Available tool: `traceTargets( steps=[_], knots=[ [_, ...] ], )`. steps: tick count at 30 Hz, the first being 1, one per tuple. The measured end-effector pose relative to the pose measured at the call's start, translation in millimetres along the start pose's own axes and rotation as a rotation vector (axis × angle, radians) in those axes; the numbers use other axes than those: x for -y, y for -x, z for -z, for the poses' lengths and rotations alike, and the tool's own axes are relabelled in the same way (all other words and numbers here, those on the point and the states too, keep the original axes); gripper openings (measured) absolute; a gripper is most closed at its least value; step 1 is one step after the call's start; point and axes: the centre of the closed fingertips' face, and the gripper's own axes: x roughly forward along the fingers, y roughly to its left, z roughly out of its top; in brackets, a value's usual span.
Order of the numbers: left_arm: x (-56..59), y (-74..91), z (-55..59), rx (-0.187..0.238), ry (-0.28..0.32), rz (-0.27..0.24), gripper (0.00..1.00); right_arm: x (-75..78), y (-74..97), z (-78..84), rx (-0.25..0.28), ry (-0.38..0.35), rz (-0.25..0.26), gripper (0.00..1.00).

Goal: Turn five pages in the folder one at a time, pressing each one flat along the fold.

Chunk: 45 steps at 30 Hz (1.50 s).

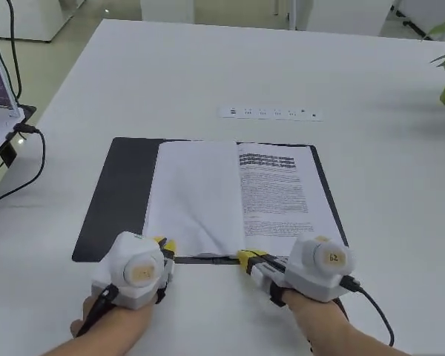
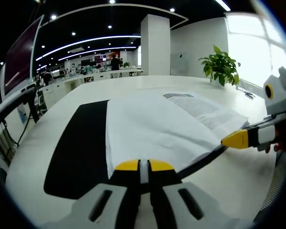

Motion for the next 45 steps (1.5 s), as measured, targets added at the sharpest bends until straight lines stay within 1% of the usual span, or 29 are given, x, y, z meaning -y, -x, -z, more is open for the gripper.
traceTargets(
  steps=[1,2,3,4,5,7,8,9,10,11,12,13,14,16,19,20,21,24,25,27,28,30,34,36,38,39,41,42,45],
  knots=[
    [0.1,-0.1,0.0,-0.001,0.0,-0.001,0.04,-1.4,3.6,14.7,-0.072,0.005,0.004,0.0],
    [0.1,-0.2,0.0,-0.002,0.001,-0.002,0.04,-4.9,6.7,12.1,-0.04,-0.004,0.0,0.0],
    [0.0,-0.3,-0.3,-0.006,0.003,-0.003,0.04,-6.1,9.0,11.3,-0.031,-0.016,0.0,0.0],
    [0.0,-0.4,-0.5,-0.01,0.002,-0.003,0.04,-10.9,14.8,-1.8,0.04,-0.069,-0.005,0.0],
    [-0.3,-1.0,-1.0,-0.019,0.004,-0.002,0.04,-14.1,19.0,-6.6,0.058,-0.089,-0.015,0.0],
    [-0.6,-1.3,-1.5,-0.034,0.023,-0.003,0.05,-20.9,29.3,-17.0,0.075,-0.082,-0.03,0.0],
    [2.1,-0.8,-1.2,-0.053,0.065,0.011,0.06,-24.1,34.8,-27.1,0.107,-0.098,-0.036,0.0],
    [4.3,-0.5,-1.7,-0.065,0.076,0.026,0.09,-25.7,39.1,-32.0,0.114,-0.107,-0.039,0.0],
    [5.2,-0.1,-2.2,-0.076,0.071,0.033,0.1,-26.7,43.3,-35.7,0.116,-0.106,-0.039,0.0],
    [6.4,2.2,-0.3,-0.11,0.053,0.039,0.1,-27.2,50.1,-42.1,0.125,-0.105,-0.03,0.0],
    [9.2,5.8,1.7,-0.143,0.044,0.056,0.07,-28.6,58.2,-50.4,0.15,-0.122,-0.033,0.0],
    [10.8,7.8,2.3,-0.155,0.043,0.066,0.04,-29.3,63.3,-55.5,0.163,-0.149,-0.035,0.0],
    [11.7,10.2,1.7,-0.161,0.035,0.071,0.01,-27.4,68.3,-56.8,0.155,-0.183,-0.022,0.0],
    [13.7,18.2,-5.5,-0.137,0.021,0.081,0.01,-20.6,82.4,-63.1,0.162,-0.229,0.018,0.0],
    [18.0,33.7,-22.5,-0.116,0.081,0.099,0.06,-7.1,104.5,-67.9,0.162,-0.257,0.076,0.0],
    [18.7,38.1,-27.7,-0.111,0.101,0.1,0.07,-5.3,107.4,-68.4,0.162,-0.259,0.082,0.0],
    [20.7,42.3,-33.0,-0.104,0.14,0.106,0.08,1.0,116.6,-71.5,0.173,-0.26,0.104,0.0],
    [19.1,58.4,-51.7,-0.08,0.198,0.097,0.12,21.5,139.8,-74.6,0.182,-0.27,0.185,0.0],
    [19.1,64.5,-58.7,-0.069,0.219,0.097,0.14,27.9,149.0,-77.5,0.194,-0.267,0.203,0.0],
    [19.0,73.2,-65.3,-0.07,0.243,0.097,0.2,36.6,161.2,-81.1,0.205,-0.231,0.229,0.0],
    [18.9,79.4,-69.5,-0.069,0.263,0.097,0.22,43.8,169.8,-81.9,0.201,-0.203,0.257,0.0],
    [18.7,87.8,-74.5,-0.065,0.279,0.096,0.27,50.5,179.9,-83.0,0.191,-0.158,0.278,0.0],
    [13.8,106.8,-85.4,-0.04,0.282,0.074,0.38,61.4,201.8,-89.6,0.196,-0.103,0.311,0.17],
    [10.5,114.2,-87.4,-0.035,0.266,0.062,0.42,64.3,206.6,-90.9,0.195,-0.079,0.314,0.25],
    [9.4,120.4,-88.7,-0.032,0.265,0.053,0.47,70.9,212.5,-91.2,0.194,-0.034,0.344,0.31],
    [5.9,122.3,-89.0,-0.023,0.223,0.043,0.52,75.2,216.4,-92.7,0.202,0.02,0.371,0.38],
    [1.7,126.6,-87.9,-0.015,0.185,0.019,0.68,77.6,218.8,-92.4,0.214,0.015,0.393,0.56],
    [0.3,128.4,-88.7,-0.005,0.169,0.013,0.75,77.5,219.0,-92.6,0.218,0.016,0.392,0.7],
    [-0.1,134.2,-89.0,0.014,0.165,0.01,0.96,77.4,217.8,-88.3,0.203,0.025,0.394,0.96]
  ],
)
